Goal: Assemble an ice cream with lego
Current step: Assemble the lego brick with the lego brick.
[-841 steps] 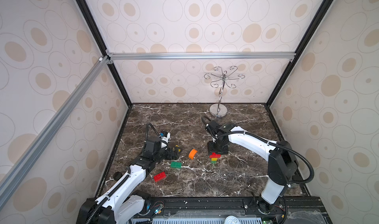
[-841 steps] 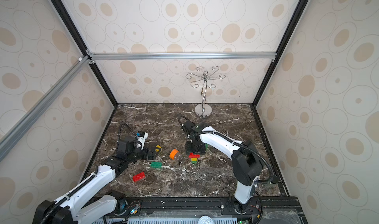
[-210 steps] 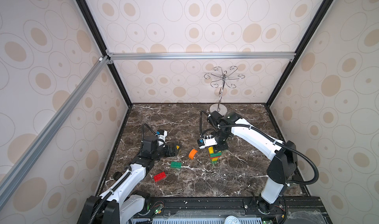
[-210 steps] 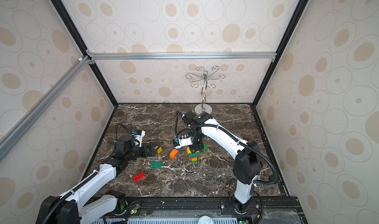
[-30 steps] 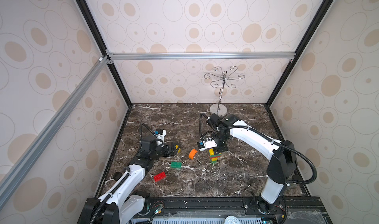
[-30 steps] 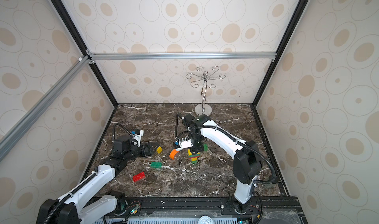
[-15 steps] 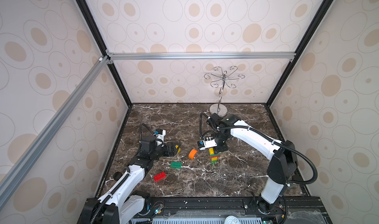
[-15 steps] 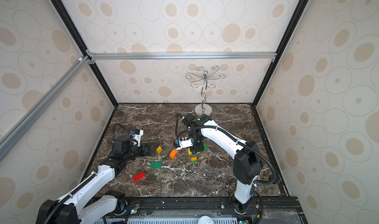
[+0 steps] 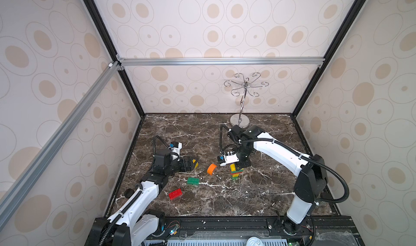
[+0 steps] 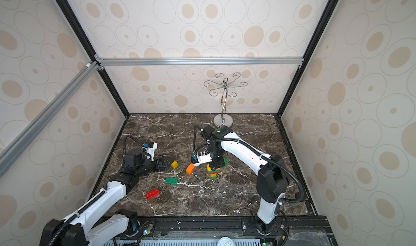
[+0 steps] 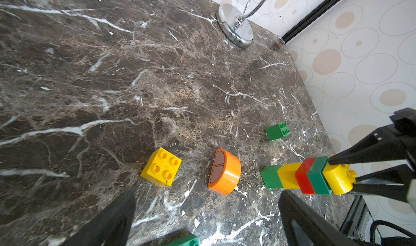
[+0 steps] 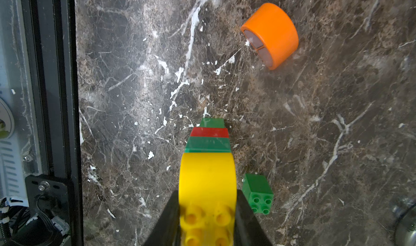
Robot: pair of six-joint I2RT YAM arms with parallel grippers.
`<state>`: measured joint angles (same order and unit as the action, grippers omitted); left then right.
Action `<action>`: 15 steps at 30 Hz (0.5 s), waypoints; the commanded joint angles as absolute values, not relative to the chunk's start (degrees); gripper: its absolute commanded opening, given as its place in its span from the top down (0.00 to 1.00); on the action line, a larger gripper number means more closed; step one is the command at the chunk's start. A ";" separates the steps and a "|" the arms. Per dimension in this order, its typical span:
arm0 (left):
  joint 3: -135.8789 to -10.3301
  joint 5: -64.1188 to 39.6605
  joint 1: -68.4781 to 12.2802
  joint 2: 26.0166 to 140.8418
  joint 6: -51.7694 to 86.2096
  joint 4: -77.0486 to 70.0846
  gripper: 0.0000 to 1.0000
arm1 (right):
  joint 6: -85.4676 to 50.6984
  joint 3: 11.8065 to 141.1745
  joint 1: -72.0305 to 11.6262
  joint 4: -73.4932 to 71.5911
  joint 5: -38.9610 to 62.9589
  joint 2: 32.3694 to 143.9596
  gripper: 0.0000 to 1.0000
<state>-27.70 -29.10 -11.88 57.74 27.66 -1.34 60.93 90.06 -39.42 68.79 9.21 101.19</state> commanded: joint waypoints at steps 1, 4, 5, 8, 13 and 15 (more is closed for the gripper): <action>-28.30 -29.60 -11.29 57.00 27.69 -2.53 0.00 | 62.23 89.25 -39.33 70.22 10.20 100.34 1.00; -28.30 -29.60 -11.34 56.96 27.69 -2.46 0.00 | 62.23 89.64 -39.27 70.56 10.22 101.33 1.00; -28.28 -29.56 -11.33 56.91 27.69 -2.37 0.00 | 62.28 89.78 -39.28 70.81 10.20 101.67 1.00; -28.21 -29.48 -11.29 56.78 27.69 -2.35 0.00 | 62.14 89.66 -39.31 70.97 9.66 102.69 1.00; -28.30 -29.54 -11.25 56.78 27.62 -2.20 0.00 | 61.94 89.21 -39.26 70.62 9.22 104.19 1.00; -28.21 -29.61 -11.25 56.61 27.62 -2.20 0.00 | 61.99 89.12 -39.32 70.53 8.89 104.77 1.00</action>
<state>-27.70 -29.12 -11.79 57.74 27.66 -1.34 60.93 90.11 -39.42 68.77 9.37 101.67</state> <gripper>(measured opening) 0.999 0.325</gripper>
